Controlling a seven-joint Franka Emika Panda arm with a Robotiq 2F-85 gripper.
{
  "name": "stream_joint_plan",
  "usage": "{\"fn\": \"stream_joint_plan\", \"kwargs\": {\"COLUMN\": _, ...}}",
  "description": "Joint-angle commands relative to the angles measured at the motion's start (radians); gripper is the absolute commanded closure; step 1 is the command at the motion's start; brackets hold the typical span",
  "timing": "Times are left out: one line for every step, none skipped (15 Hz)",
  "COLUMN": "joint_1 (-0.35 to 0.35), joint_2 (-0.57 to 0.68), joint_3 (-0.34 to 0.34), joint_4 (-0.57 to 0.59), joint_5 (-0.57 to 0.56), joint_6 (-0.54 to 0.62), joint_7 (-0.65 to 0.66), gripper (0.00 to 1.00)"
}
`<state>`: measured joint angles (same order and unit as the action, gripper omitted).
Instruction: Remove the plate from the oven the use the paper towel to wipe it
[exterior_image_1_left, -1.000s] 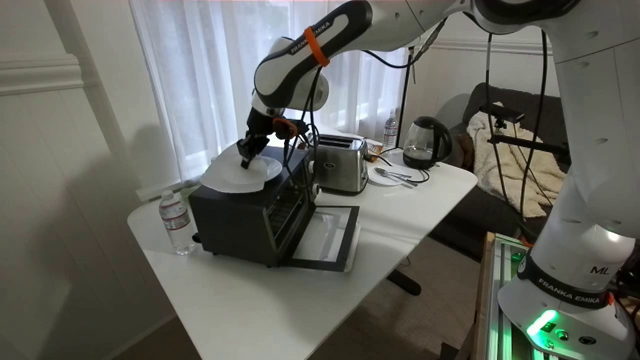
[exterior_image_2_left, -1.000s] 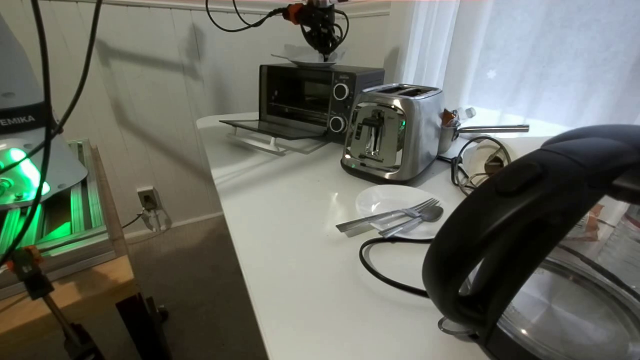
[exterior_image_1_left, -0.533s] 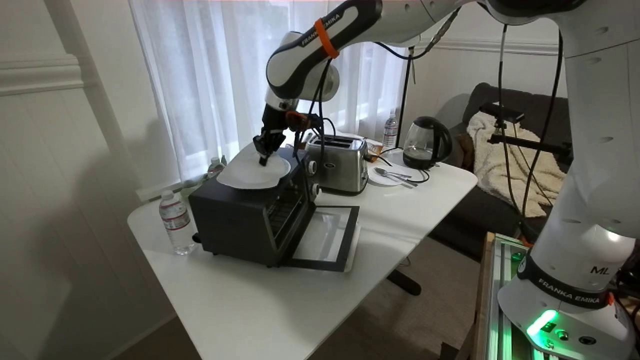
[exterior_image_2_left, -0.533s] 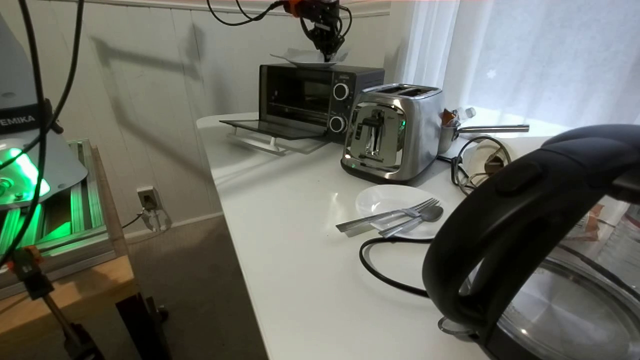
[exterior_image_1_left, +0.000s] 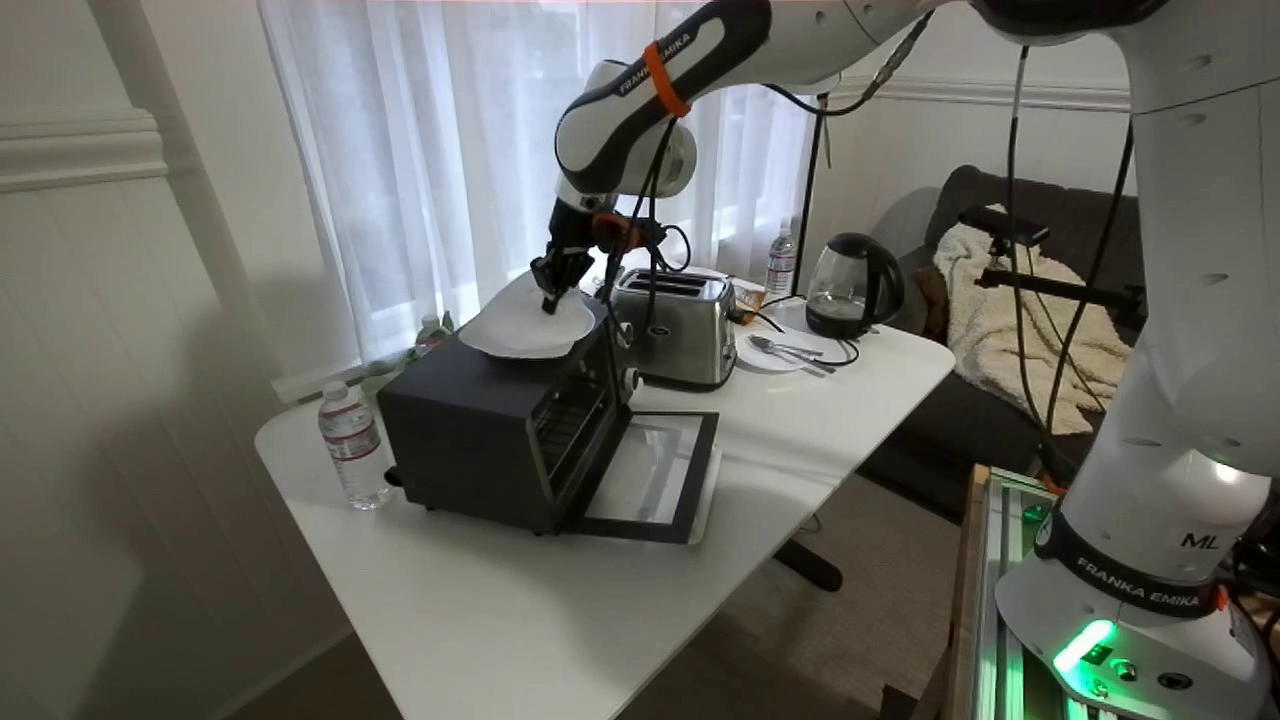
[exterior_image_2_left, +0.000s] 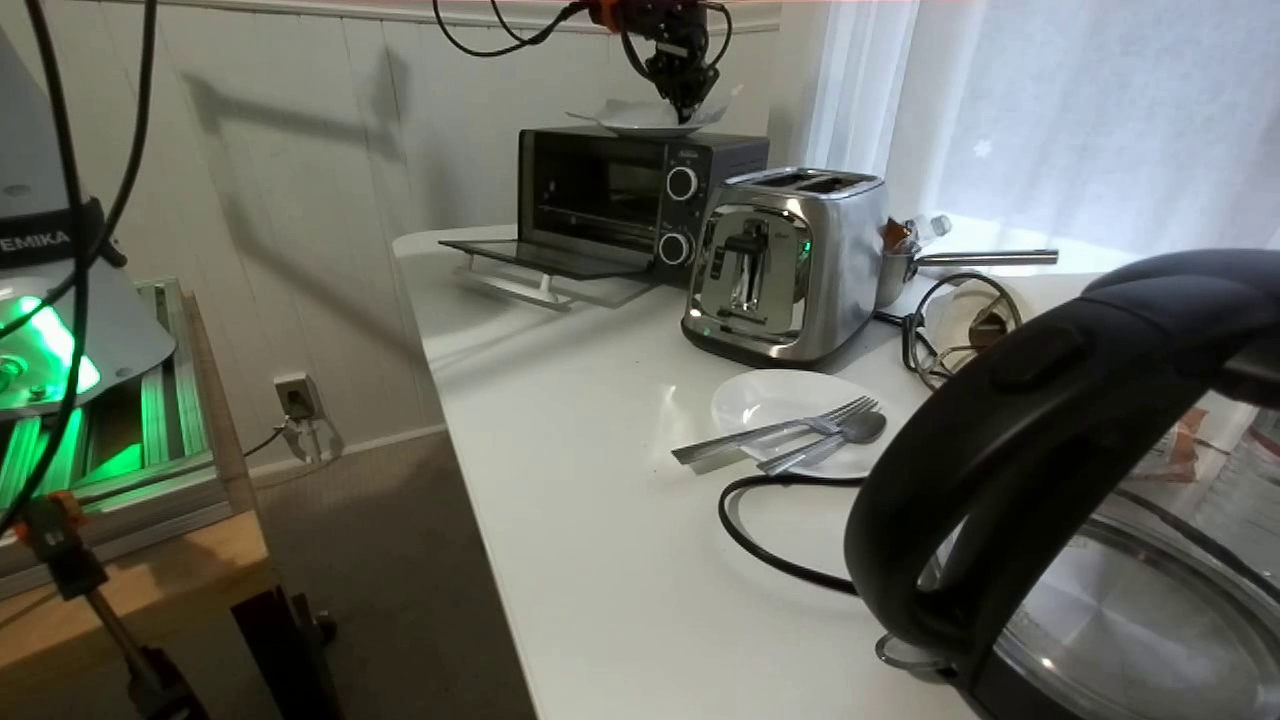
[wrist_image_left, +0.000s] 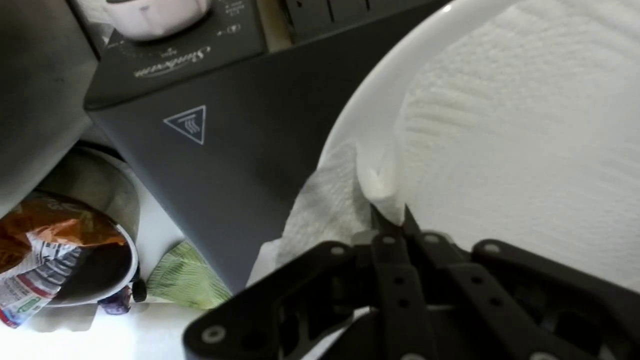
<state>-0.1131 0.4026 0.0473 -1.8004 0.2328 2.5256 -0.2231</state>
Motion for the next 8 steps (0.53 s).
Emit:
{"fn": "stream_joint_plan", "kwargs": {"joint_1": 0.009, "joint_2": -0.046, "joint_3": -0.001, "joint_4": -0.042, "joint_5": -0.004, "joint_6": 0.016, "joint_7": 0.038, "gripper": 1.00}}
{"fn": "stream_joint_plan", "kwargs": {"joint_1": 0.013, "joint_2": -0.060, "joint_3": -0.002, "joint_4": -0.049, "joint_5": -0.007, "joint_6": 0.006, "joint_7": 0.048, "gripper": 1.00}}
{"fn": "stream_joint_plan", "kwargs": {"joint_1": 0.017, "joint_2": -0.075, "joint_3": -0.004, "joint_4": -0.057, "joint_5": -0.011, "joint_6": -0.007, "joint_7": 0.061, "gripper": 1.00}}
{"fn": "stream_joint_plan", "kwargs": {"joint_1": 0.022, "joint_2": -0.093, "joint_3": -0.005, "joint_4": -0.067, "joint_5": -0.014, "joint_6": -0.014, "joint_7": 0.072, "gripper": 1.00}}
{"fn": "stream_joint_plan", "kwargs": {"joint_1": 0.027, "joint_2": -0.108, "joint_3": -0.008, "joint_4": -0.074, "joint_5": -0.019, "joint_6": -0.019, "joint_7": 0.083, "gripper": 1.00}}
{"fn": "stream_joint_plan", "kwargs": {"joint_1": 0.033, "joint_2": -0.123, "joint_3": -0.012, "joint_4": -0.079, "joint_5": -0.026, "joint_6": -0.024, "joint_7": 0.095, "gripper": 1.00}}
{"fn": "stream_joint_plan", "kwargs": {"joint_1": 0.040, "joint_2": -0.137, "joint_3": -0.019, "joint_4": -0.085, "joint_5": -0.039, "joint_6": -0.022, "joint_7": 0.109, "gripper": 0.91}}
{"fn": "stream_joint_plan", "kwargs": {"joint_1": 0.045, "joint_2": -0.151, "joint_3": -0.023, "joint_4": -0.092, "joint_5": -0.045, "joint_6": -0.026, "joint_7": 0.123, "gripper": 0.73}}
